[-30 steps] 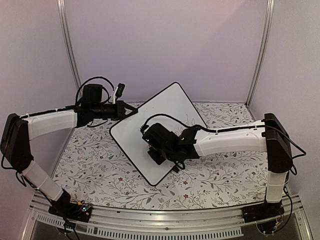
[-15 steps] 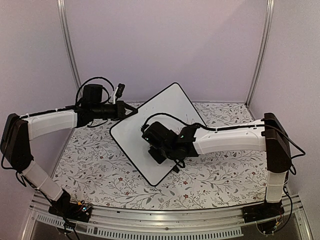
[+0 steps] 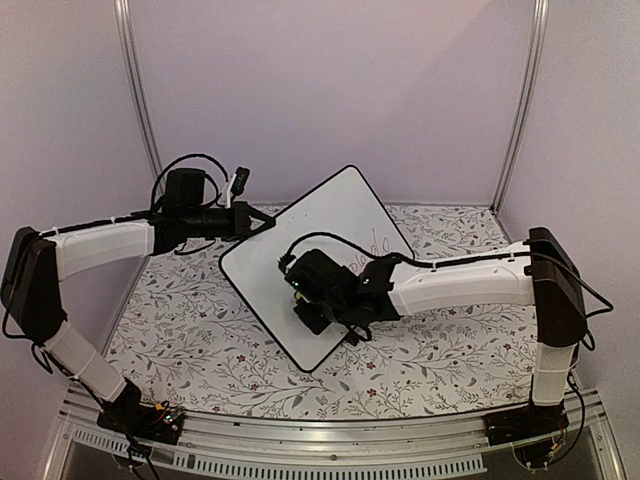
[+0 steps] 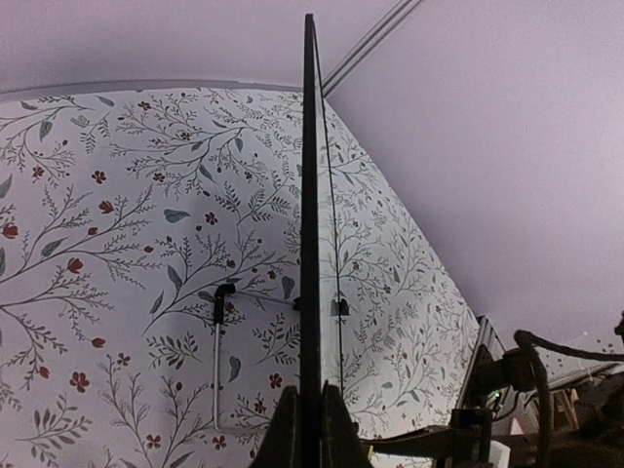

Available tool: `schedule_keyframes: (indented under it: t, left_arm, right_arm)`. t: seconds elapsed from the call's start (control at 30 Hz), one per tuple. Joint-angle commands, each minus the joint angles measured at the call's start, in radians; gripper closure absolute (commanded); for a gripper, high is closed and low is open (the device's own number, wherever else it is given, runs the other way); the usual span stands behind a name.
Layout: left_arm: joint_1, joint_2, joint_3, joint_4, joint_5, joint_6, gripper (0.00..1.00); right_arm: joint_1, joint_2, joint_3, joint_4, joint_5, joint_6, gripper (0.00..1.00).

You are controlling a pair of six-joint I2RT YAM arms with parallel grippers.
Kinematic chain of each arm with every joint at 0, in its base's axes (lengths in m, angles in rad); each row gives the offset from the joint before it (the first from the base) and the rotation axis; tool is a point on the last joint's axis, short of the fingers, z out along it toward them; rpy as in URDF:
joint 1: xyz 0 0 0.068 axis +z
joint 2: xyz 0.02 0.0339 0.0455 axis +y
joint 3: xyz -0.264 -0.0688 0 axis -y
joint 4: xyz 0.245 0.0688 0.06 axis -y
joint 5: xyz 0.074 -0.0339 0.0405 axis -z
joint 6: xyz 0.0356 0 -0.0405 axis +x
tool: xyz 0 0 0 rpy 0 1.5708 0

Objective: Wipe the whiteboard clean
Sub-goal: Erase the whiteboard at the center of the board.

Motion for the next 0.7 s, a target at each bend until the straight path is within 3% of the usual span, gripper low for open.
schedule_keyframes:
  t: [0.0,0.67]
  left_arm:
    - [-0.019,-0.018,0.007,0.047,0.044,0.022,1.0]
    - [-0.019,-0.021,0.007,0.047,0.044,0.022,1.0]
  right_arm:
    - [0.016,0.01,-0.021,0.035,-0.091,-0.007,1.0]
    - [-0.119,-0.003,-0.073,-0.017,-0.021,0.055,1.0]
